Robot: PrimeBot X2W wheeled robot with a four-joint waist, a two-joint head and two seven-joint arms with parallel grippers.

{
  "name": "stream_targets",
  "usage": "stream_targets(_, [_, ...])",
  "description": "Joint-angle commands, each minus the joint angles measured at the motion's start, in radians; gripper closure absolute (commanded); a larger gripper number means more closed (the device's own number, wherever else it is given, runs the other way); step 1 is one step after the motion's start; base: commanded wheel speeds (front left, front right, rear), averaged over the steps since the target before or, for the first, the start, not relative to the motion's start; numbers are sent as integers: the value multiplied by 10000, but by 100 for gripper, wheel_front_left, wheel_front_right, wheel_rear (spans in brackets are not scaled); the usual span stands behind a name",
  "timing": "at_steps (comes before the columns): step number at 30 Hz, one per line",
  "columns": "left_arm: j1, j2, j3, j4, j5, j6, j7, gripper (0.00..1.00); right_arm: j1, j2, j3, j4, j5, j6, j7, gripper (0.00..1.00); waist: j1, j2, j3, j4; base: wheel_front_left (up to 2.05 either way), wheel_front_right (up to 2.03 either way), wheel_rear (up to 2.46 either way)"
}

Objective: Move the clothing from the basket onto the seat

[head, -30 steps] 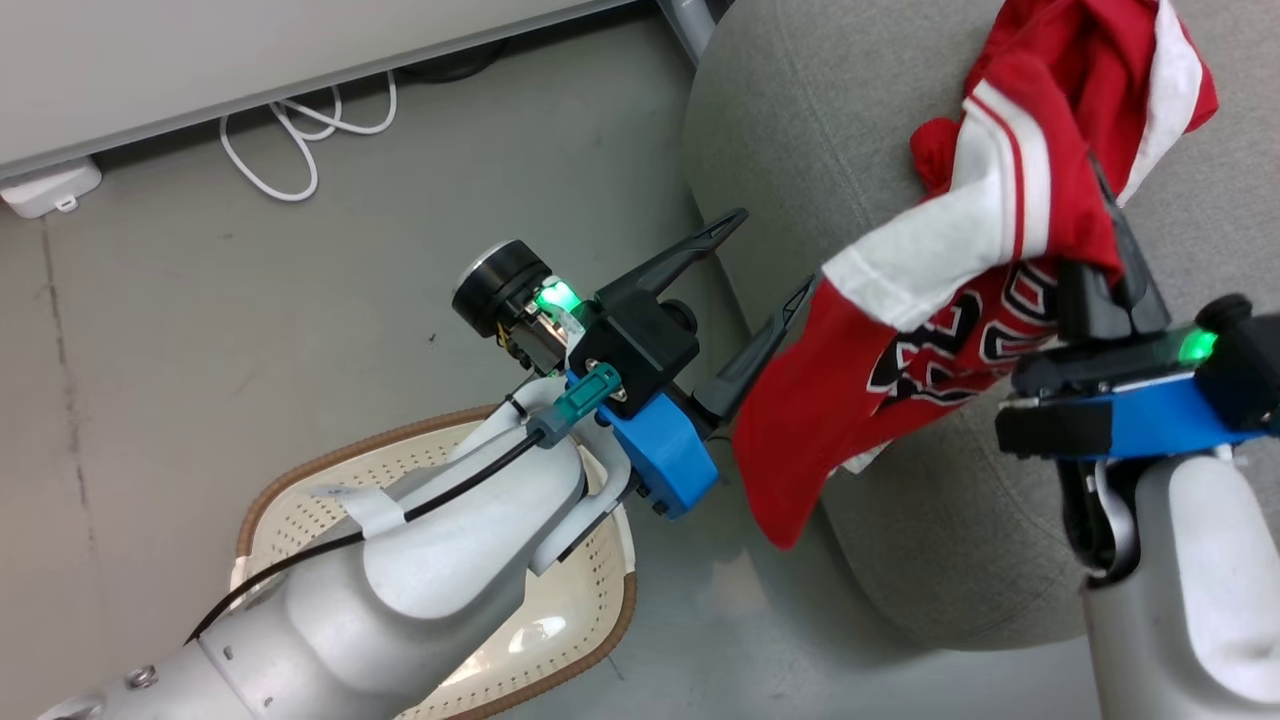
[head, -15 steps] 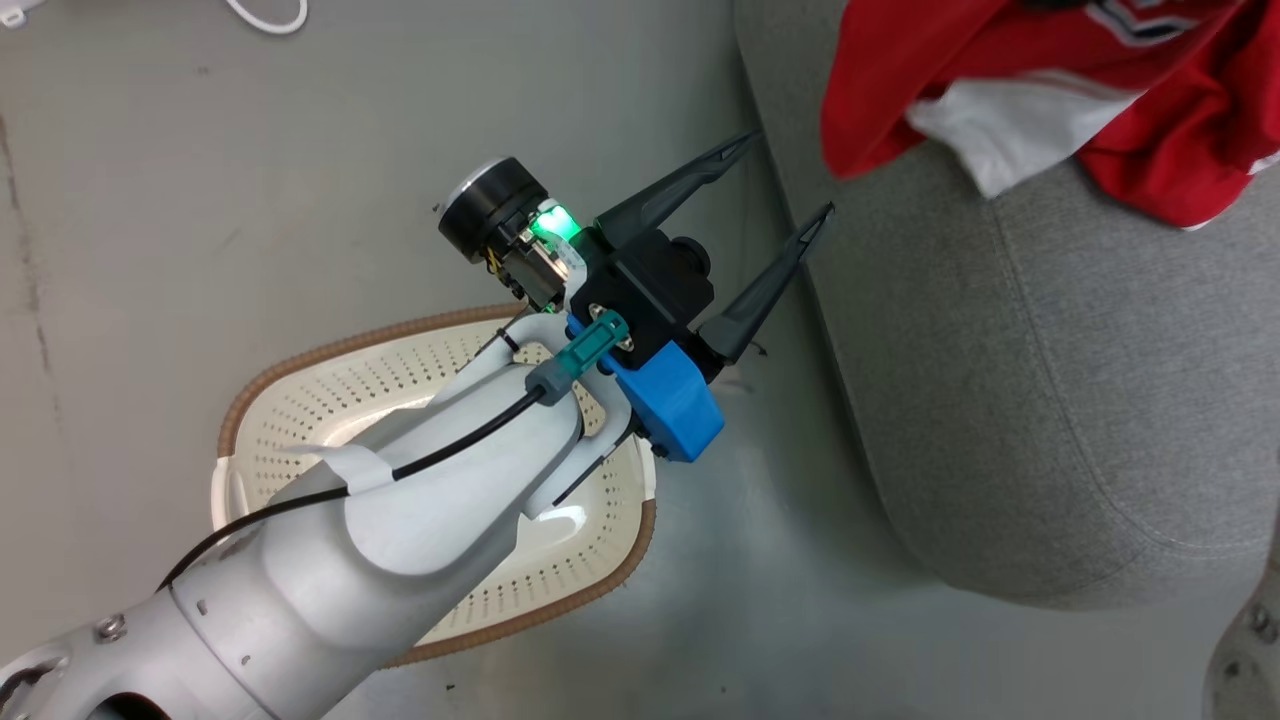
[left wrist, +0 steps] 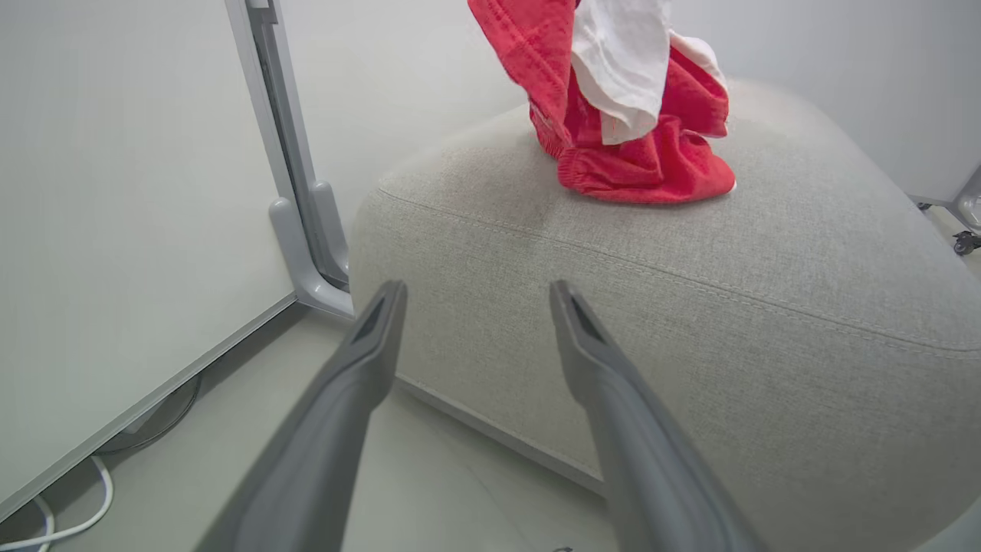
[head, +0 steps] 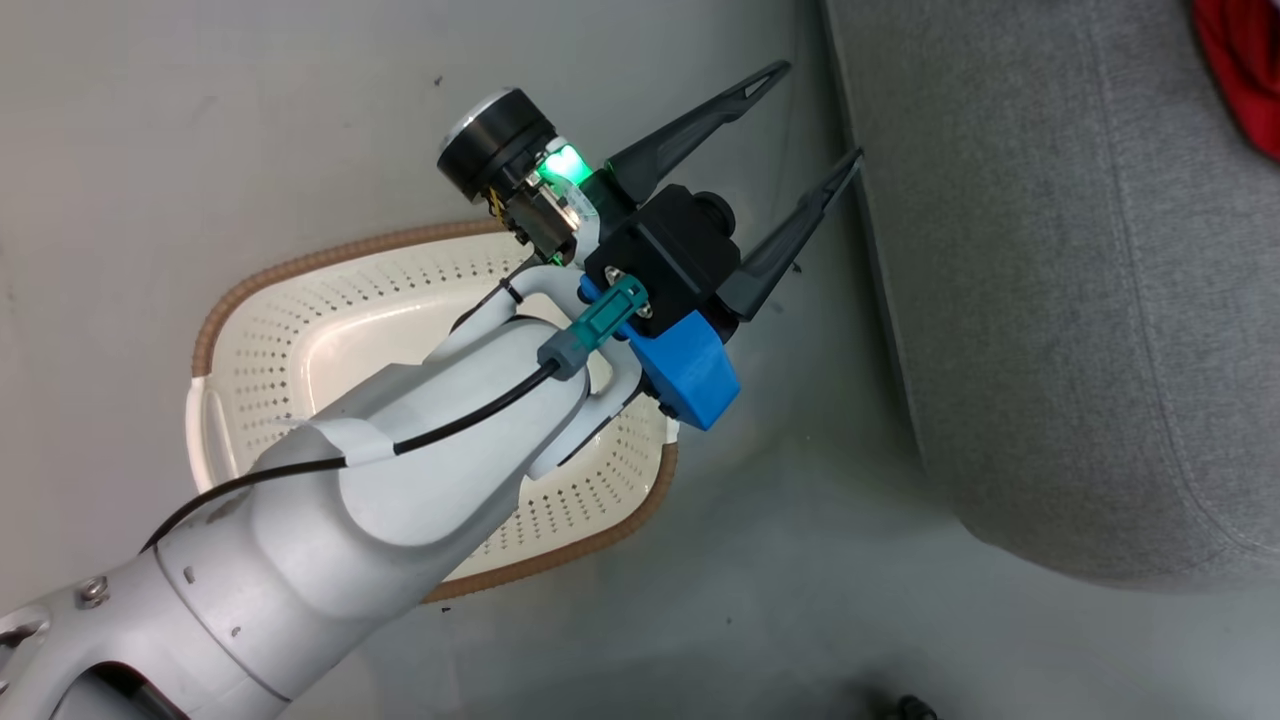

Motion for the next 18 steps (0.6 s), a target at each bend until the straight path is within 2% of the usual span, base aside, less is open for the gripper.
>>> stream_targets(1, [-135, 49, -29, -8, 37, 45, -19, 0, -125, -114, -70, 154, 67, 3, -34, 100, -2, 0, 121, 15, 0, 0, 0])
stream_targets(3, [-172, 39, -40, 20, 44, 33, -66, 0, 91, -377, -218, 464, 32, 2, -36, 100, -2, 0, 183, 33, 0, 0, 0])
stream_targets(6, [-217, 44, -47, 71, 24, 8, -105, 0, 630, -341, -480, 884, -29, 2, -36, 100, -2, 0, 223, 52, 0, 0, 0])
stream_targets(14, [-320, 4, -65, 110, -9, 34, -171, 0, 2472, 850, -1463, 1944, -54, 3, -36, 100, -2, 0, 168, 102, 0, 0, 0])
stream_targets(18, [-326, -10, -84, 98, -35, 63, -183, 0, 3239, 1389, -1635, 2520, -86, 3, -36, 100, -2, 0, 131, 138, 0, 0, 0])
